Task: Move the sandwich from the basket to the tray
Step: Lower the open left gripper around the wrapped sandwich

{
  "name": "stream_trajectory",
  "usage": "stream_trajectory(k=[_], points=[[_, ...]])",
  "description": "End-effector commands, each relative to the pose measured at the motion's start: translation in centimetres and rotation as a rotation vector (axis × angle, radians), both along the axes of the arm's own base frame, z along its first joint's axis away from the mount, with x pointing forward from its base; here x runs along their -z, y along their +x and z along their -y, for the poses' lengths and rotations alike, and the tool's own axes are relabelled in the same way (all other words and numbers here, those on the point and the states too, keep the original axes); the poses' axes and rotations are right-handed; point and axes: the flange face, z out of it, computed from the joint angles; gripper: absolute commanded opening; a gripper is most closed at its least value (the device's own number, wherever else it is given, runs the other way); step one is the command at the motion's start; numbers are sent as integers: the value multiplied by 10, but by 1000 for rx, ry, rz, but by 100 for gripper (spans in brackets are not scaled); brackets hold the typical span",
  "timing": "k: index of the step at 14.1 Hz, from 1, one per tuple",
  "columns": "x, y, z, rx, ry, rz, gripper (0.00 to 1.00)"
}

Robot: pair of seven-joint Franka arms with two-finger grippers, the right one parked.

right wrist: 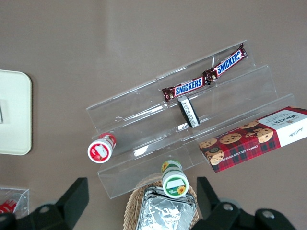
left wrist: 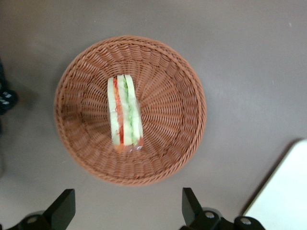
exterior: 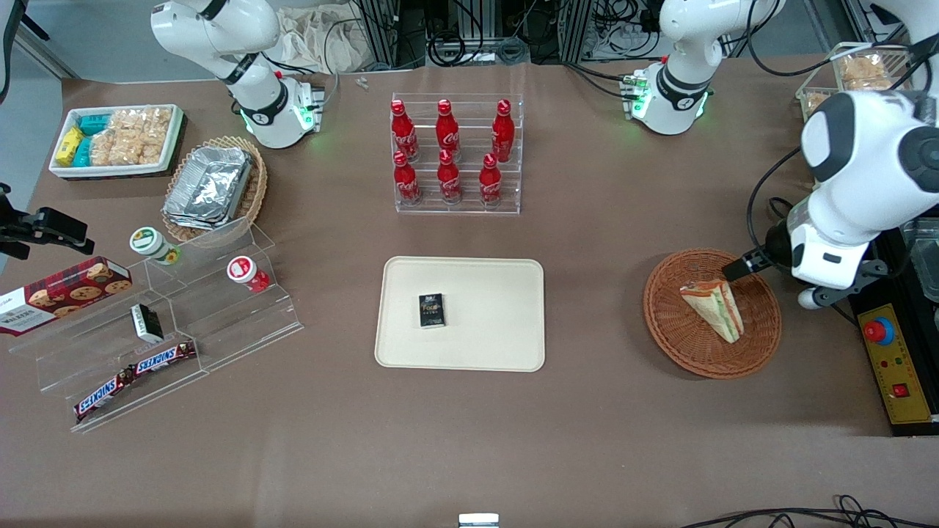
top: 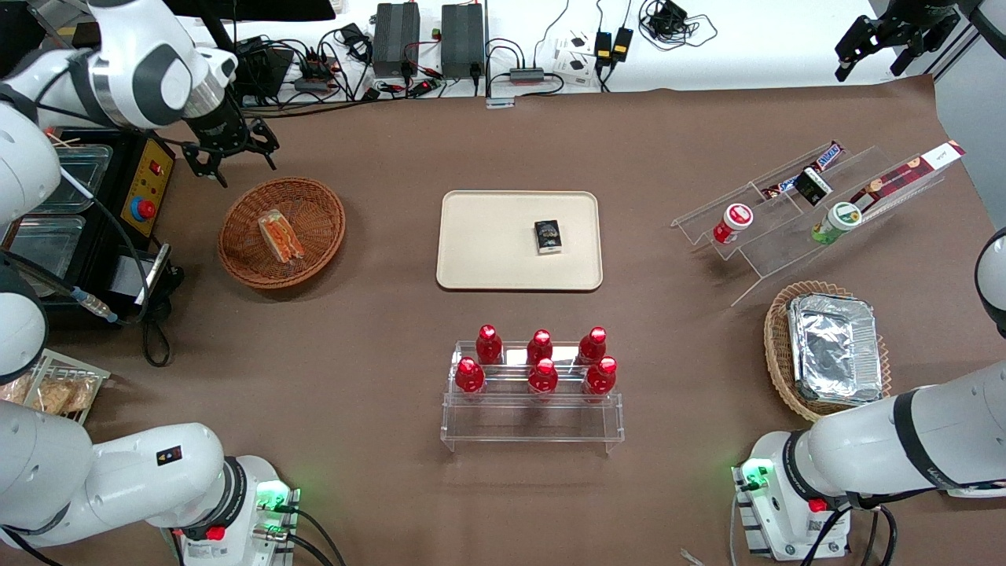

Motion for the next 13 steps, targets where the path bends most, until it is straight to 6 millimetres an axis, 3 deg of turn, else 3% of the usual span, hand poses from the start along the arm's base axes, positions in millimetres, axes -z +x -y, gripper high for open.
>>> stream_trajectory(k=[1, 6, 13], points=[[37, -11, -1, -78, 8, 36, 100], [89, -4, -18, -141, -19, 7, 100], [123, -4, -31, -165, -30, -14, 100]])
